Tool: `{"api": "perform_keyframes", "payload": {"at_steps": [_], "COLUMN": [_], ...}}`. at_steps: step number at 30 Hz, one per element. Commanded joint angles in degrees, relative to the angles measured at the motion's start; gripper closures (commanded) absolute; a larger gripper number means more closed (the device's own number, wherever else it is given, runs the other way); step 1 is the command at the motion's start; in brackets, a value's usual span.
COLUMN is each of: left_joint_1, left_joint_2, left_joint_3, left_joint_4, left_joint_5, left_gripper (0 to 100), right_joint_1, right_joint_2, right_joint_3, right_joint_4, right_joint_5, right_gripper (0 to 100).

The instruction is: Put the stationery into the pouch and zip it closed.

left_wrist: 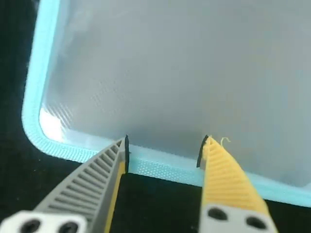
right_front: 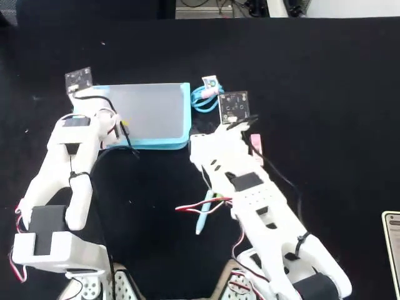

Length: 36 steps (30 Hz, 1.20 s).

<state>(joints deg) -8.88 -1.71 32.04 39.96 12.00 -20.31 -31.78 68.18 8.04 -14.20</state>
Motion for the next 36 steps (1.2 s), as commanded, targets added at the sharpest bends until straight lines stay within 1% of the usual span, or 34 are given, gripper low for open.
{"api": "perform_keyframes", "payload": {"at_steps": [1,3,5,7,9,13,15,17,21,25,32,34,36], "left_joint_1": [-4.2,-6.8,-9.3,-10.6,-10.9,-10.9,-10.6,-10.3,-9.3,-8.3,-7.4,-7.0,-6.3], "left_joint_2": [-0.4,-0.3,0.5,2.5,5.1,9.9,13.7,18.7,30.0,40.4,55.8,59.4,62.3], "left_joint_3": [-0.6,-0.7,-0.8,-2.2,-5.7,-20.1,-27.8,-35.4,-49.2,-62.1,-83.0,-87.2,-90.2], "left_joint_4": [-0.8,-2.4,-4.8,-7.6,-8.6,-5.3,-3.0,-0.4,3.6,3.6,3.9,3.9,4.0], "left_joint_5": [3.6,6.9,8.5,7.8,6.3,1.3,0.4,1.1,5.4,9.8,10.2,7.3,1.8], "left_gripper": [75,75,75,75,75,75,75,75,75,75,75,75,75], "right_joint_1": [-0.8,-0.8,-0.8,-0.8,-0.8,-0.8,-0.6,-0.6,-0.7,-0.8,-0.6,-0.6,-0.6], "right_joint_2": [0.0,0.0,0.0,0.0,0.0,0.0,0.0,0.0,0.0,0.0,0.0,0.0,0.0], "right_joint_3": [-0.1,0.0,0.0,0.0,0.0,0.0,0.0,0.0,0.0,0.0,0.0,0.0,-0.1], "right_joint_4": [-1.7,-1.8,-1.8,-1.8,-1.8,-1.8,-1.8,-1.8,-1.8,-1.8,-1.8,-1.8,-1.8], "right_joint_5": [-0.2,-0.2,-0.2,-0.2,-0.2,-0.2,-0.2,-0.2,-0.2,-0.2,-0.2,-0.2,-0.2], "right_gripper": [85.0,85.0,85.0,85.0,85.0,85.0,85.0,85.0,85.0,85.0,85.0,85.0,85.0]}}
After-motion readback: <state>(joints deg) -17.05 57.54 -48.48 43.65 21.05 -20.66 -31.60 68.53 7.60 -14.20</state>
